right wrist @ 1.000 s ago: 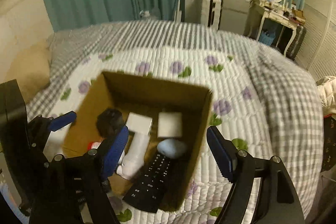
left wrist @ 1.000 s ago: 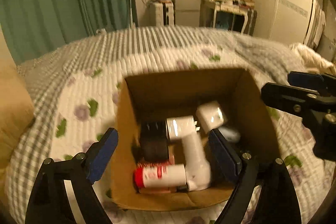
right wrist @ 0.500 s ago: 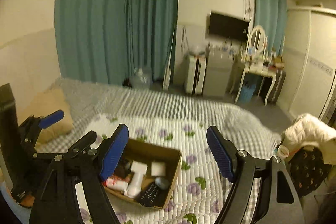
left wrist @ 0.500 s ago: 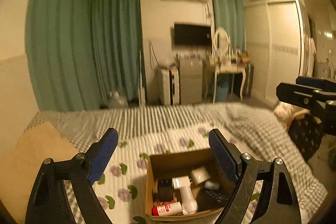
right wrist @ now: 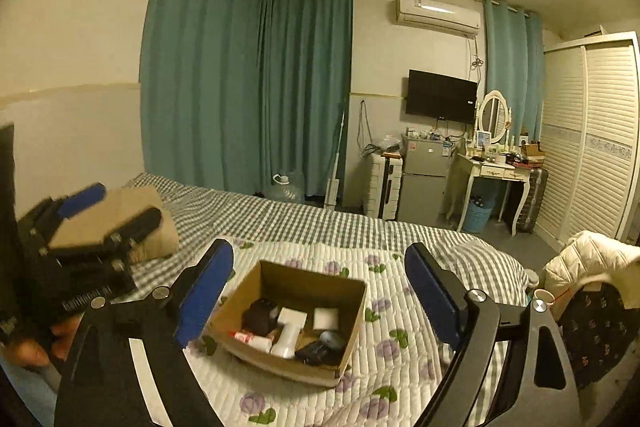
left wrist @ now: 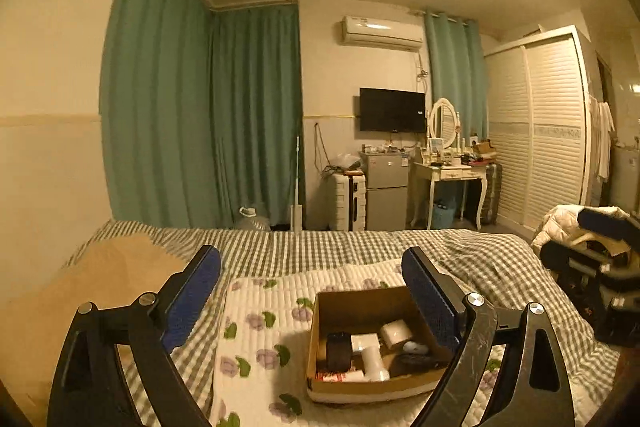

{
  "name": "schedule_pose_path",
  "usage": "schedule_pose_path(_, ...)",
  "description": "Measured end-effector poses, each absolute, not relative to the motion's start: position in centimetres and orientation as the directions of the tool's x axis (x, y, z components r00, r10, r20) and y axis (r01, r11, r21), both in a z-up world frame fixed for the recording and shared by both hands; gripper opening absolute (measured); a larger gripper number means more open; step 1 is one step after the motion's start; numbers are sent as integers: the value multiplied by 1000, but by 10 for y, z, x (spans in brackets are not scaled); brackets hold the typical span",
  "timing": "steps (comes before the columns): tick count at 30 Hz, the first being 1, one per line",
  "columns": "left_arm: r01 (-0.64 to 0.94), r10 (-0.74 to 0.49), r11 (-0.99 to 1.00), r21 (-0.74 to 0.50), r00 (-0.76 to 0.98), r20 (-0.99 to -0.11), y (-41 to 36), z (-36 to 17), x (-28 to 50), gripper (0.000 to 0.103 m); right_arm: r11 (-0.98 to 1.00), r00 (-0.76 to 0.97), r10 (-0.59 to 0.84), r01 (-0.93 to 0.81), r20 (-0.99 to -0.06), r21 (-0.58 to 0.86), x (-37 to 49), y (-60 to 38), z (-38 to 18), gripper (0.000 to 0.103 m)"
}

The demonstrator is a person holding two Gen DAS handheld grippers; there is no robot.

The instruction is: Organize rigid objects

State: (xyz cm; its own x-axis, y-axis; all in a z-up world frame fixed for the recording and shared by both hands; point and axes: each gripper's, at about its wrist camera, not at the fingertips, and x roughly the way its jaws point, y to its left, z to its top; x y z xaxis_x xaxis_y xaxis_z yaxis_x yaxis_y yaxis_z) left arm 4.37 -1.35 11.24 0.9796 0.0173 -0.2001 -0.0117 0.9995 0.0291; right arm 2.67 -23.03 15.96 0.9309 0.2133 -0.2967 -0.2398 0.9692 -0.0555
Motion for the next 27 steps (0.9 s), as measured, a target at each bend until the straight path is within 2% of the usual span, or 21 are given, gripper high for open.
schedule_pose_path(2,-4,7,1000,14,974,-226,-9,95,44,96,968,928,214,-243,-304,-60,26,-228,139,89)
schedule_pose_path(5,-8,12,1000,17,971,-238,-6,71,43,103,972,930,201,-229,-306,-58,26,-225,108,103)
schedule_pose_path(13,-6,19,999,47,961,-275,-9,22,42,103,979,917,159,-193,-366,-59,43,-223,43,103)
schedule_pose_path(27,-7,10,1000,11,953,-304,3,7,44,103,982,905,142,-180,-400,-60,50,-221,32,103)
